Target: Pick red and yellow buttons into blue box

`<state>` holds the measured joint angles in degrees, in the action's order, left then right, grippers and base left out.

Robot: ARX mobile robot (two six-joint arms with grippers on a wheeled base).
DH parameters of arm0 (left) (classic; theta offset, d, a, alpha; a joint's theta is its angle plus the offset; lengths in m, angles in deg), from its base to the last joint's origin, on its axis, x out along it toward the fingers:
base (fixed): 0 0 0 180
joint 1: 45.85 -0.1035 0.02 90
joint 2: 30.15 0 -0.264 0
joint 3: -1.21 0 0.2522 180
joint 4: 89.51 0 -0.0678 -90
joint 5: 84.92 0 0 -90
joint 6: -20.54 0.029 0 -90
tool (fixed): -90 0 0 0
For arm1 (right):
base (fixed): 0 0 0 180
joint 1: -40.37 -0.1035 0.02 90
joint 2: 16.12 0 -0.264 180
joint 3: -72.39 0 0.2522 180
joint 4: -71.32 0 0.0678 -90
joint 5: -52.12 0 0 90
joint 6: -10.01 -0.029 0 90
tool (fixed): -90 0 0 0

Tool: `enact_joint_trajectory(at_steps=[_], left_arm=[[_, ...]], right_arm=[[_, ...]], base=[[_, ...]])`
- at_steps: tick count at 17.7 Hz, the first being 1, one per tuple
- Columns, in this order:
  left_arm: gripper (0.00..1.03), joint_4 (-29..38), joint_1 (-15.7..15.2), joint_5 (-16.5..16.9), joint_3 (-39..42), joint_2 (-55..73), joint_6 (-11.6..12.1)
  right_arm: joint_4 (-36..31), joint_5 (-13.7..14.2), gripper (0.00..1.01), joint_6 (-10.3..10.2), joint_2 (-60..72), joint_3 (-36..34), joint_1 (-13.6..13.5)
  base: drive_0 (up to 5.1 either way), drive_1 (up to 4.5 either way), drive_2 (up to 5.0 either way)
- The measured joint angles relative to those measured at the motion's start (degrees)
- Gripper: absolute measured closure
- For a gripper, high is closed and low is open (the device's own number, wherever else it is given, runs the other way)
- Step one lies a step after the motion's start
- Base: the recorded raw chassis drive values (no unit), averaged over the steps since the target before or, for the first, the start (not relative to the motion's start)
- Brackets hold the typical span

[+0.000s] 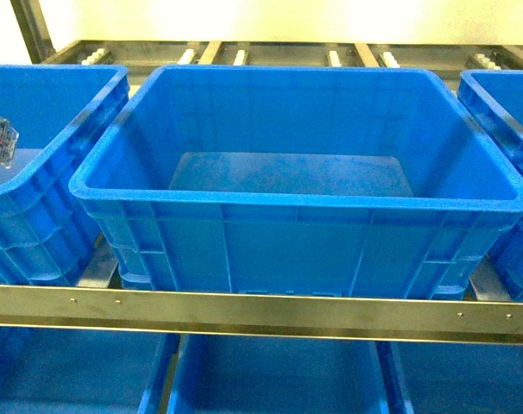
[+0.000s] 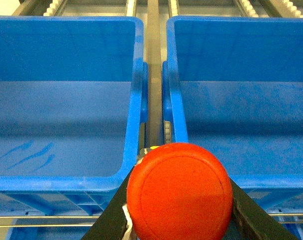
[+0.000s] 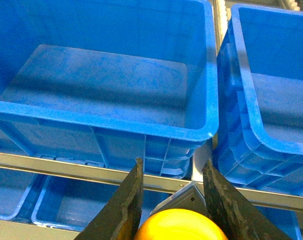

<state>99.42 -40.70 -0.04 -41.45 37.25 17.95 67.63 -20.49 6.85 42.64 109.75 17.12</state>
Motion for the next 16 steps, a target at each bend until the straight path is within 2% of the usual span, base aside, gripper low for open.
enact_joint_trajectory(at_steps=[16], left_arm=[[0.72, 0.0, 0.0, 0.0, 0.0, 0.0, 0.0]], right_arm=[[0.0, 0.0, 0.69, 0.0, 0.0, 0.0, 0.0]], base=[[0.0, 0.00, 0.0]])
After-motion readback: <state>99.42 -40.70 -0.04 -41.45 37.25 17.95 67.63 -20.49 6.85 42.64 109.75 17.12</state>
